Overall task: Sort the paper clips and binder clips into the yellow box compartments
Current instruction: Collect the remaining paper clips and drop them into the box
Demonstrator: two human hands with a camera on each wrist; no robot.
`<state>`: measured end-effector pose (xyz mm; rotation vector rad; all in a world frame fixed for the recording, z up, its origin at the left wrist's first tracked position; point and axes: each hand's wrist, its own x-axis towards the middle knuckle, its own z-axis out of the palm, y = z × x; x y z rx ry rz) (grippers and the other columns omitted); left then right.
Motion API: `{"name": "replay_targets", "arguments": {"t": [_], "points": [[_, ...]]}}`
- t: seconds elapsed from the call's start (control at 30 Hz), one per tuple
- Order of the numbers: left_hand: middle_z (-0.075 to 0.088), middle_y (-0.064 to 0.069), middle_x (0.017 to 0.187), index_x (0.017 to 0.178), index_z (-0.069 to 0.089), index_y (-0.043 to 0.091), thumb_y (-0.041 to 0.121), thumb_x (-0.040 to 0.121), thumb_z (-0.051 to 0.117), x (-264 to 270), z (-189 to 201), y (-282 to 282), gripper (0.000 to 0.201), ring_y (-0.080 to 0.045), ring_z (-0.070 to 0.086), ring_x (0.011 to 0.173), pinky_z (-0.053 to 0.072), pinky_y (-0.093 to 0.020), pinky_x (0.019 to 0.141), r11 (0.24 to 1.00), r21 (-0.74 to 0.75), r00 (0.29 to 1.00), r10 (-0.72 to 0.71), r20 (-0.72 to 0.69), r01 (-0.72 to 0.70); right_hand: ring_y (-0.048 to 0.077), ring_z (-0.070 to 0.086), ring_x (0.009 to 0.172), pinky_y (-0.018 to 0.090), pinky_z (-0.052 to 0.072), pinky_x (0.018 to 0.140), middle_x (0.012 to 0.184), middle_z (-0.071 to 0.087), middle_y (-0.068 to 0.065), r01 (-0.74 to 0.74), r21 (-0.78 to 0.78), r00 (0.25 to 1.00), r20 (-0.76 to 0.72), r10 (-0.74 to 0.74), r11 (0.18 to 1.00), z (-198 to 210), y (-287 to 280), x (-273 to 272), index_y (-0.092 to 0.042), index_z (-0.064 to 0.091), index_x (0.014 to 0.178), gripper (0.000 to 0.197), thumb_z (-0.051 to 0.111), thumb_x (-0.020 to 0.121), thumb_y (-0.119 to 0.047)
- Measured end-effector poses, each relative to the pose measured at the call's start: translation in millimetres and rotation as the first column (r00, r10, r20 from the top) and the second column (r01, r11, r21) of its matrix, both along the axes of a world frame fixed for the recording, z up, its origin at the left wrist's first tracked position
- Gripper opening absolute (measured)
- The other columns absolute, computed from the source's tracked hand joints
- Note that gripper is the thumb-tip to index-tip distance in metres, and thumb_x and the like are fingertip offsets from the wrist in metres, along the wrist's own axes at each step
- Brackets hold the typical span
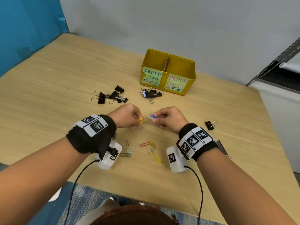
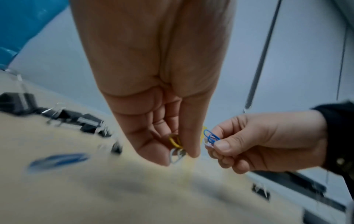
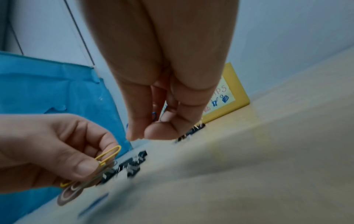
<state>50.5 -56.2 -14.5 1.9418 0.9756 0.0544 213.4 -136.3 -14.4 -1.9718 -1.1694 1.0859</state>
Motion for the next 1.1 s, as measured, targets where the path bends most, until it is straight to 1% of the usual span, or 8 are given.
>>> {"name": "replay_targets", "arguments": {"t": [0.17,0.33,0.53,0.67,0.8,0.87,0.97,1.1], "points": [[0.056,0.000,0.056,0.072,0.056,0.012,-0.009,0.077,0.065,32,45,59,0.024,-0.001,0.054,0.040,0.047,-0.010,0.040,0.979,-0.089,0.932,0.202,0.300,-0.183,-0.003,0.049,0.035,0.010,0.045,0.041,0.065,0.056,-0.001,0.114,0.217,0.993,0.003,-0.117,0.969,44,65,30,0.007,0.065,0.102,0.023,0.068,0.080,0.000],[0.056,-0.002,0.060,0.064,0.057,0.018,-0.002,0.073,0.072,84,78,121,0.026,-0.015,0.053,0.052,0.054,-0.031,0.060,0.933,0.040,0.854,0.309,0.419,-0.357,-0.004,0.047,0.028,0.012,0.044,0.041,0.065,0.056,-0.003,0.242,0.344,0.958,0.066,-0.281,0.907,82,137,51,0.005,0.066,0.107,0.026,0.068,0.082,-0.006],[0.072,-0.016,0.099,0.098,0.072,0.004,0.020,0.080,0.069,122,73,147,0.024,-0.025,0.065,0.089,0.051,-0.032,0.090,0.860,0.295,0.894,0.329,0.306,-0.417,0.021,0.059,0.073,0.040,0.055,0.087,0.097,0.069,0.013,0.208,0.147,0.948,0.214,-0.236,0.967,76,179,65,-0.003,0.064,0.115,0.029,0.053,0.089,-0.002],[0.067,-0.009,0.119,0.111,0.068,0.013,0.029,0.086,0.061,119,66,144,0.031,-0.023,0.059,0.113,0.043,-0.031,0.098,0.863,0.378,0.939,0.274,0.208,-0.336,0.023,0.053,0.123,0.035,0.039,0.109,0.132,0.059,0.012,0.158,0.135,0.947,0.260,-0.189,0.978,76,174,66,-0.006,0.057,0.127,0.045,0.041,0.088,0.008],[0.058,0.007,0.080,0.098,0.069,0.020,0.019,0.081,0.068,84,62,110,0.017,-0.012,0.054,0.077,0.045,-0.027,0.079,0.902,0.340,0.955,0.200,0.220,-0.267,0.016,0.058,0.115,0.028,0.045,0.102,0.119,0.065,0.005,0.112,0.291,0.926,0.317,-0.206,0.950,80,138,59,-0.011,0.061,0.122,0.041,0.046,0.087,0.006],[0.056,0.010,0.070,0.083,0.067,0.024,0.013,0.077,0.071,57,56,82,0.013,-0.005,0.050,0.064,0.043,-0.025,0.069,0.966,0.236,0.985,0.063,0.162,-0.101,0.014,0.061,0.094,0.028,0.051,0.088,0.101,0.065,0.001,0.027,0.281,0.946,0.304,-0.115,0.959,76,106,48,-0.012,0.065,0.114,0.034,0.052,0.086,0.003],[0.062,0.007,0.079,0.087,0.066,0.025,0.013,0.073,0.074,20,37,42,0.020,-0.006,0.055,0.069,0.044,-0.023,0.068,0.963,0.103,0.960,-0.230,-0.162,0.248,0.012,0.056,0.076,0.022,0.049,0.068,0.092,0.062,0.000,-0.243,-0.073,0.916,0.310,0.254,0.967,60,56,25,-0.011,0.066,0.109,0.027,0.061,0.083,-0.004],[0.059,0.005,0.106,0.111,0.061,0.025,0.021,0.067,0.079,-12,8,-2,0.047,-0.013,0.056,0.100,0.049,-0.030,0.090,0.935,-0.005,0.848,-0.323,-0.421,0.355,0.016,0.056,0.104,0.025,0.043,0.087,0.119,0.060,0.002,-0.437,-0.464,0.719,0.335,0.609,0.771,29,4,-14,-0.017,0.059,0.122,0.045,0.069,0.079,-0.023]]}}
